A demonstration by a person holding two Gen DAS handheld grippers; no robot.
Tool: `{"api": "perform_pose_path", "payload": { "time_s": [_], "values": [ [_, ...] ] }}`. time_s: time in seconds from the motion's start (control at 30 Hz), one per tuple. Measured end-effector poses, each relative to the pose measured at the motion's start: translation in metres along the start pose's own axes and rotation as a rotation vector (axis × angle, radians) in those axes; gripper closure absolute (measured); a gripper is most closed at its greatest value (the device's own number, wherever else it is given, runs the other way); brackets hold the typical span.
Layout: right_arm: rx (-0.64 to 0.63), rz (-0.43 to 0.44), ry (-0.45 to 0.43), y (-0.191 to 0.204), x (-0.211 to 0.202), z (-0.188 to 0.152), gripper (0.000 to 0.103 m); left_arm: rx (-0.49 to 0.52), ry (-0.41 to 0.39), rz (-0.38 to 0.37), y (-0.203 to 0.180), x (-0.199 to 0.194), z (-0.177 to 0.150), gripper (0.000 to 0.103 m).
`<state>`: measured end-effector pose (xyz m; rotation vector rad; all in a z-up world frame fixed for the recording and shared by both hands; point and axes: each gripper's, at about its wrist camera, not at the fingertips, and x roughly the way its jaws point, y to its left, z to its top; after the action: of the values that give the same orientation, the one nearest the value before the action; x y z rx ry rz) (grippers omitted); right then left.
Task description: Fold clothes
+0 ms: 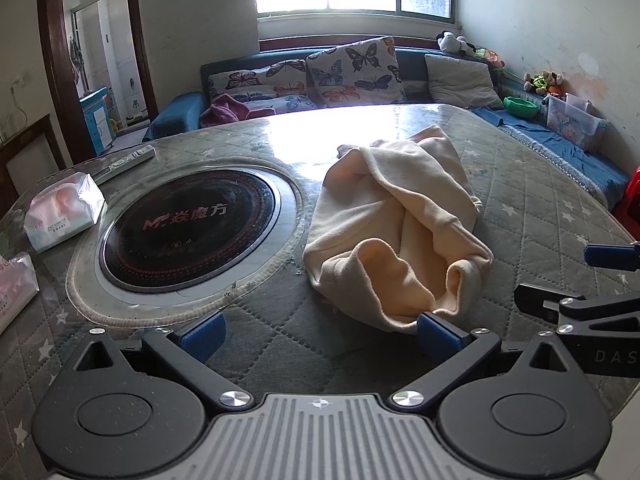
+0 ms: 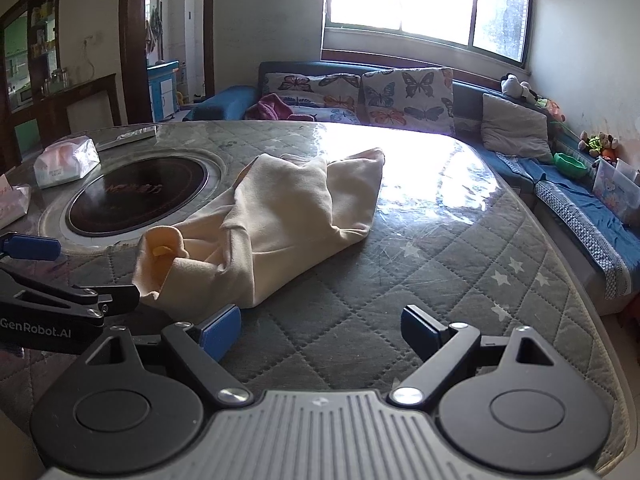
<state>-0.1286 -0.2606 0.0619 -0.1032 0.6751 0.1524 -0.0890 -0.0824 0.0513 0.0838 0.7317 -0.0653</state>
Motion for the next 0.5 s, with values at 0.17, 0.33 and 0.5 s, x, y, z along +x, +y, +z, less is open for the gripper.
{"api": "perform_pose_path", "payload": {
  "time_s": [0.17,0.33,0.5],
  "values": [
    [-0.007,0.000,0.000,0.0020,-0.0002,0.0016,0.013,0.004,0.002,0.000,0.0001,0.0002,0.0010,0.000],
    [-0.010,-0.003,0.000,0.0038,0.0009,0.0036,0.013,0.010,0.004,0.000,-0.0009,0.0010,0.0028,0.000],
    [-0.011,-0.003,0.002,0.0044,0.0020,0.0051,0.014,0.012,0.003,-0.001,0.0002,0.0020,0.0049,0.000]
  ]
}}
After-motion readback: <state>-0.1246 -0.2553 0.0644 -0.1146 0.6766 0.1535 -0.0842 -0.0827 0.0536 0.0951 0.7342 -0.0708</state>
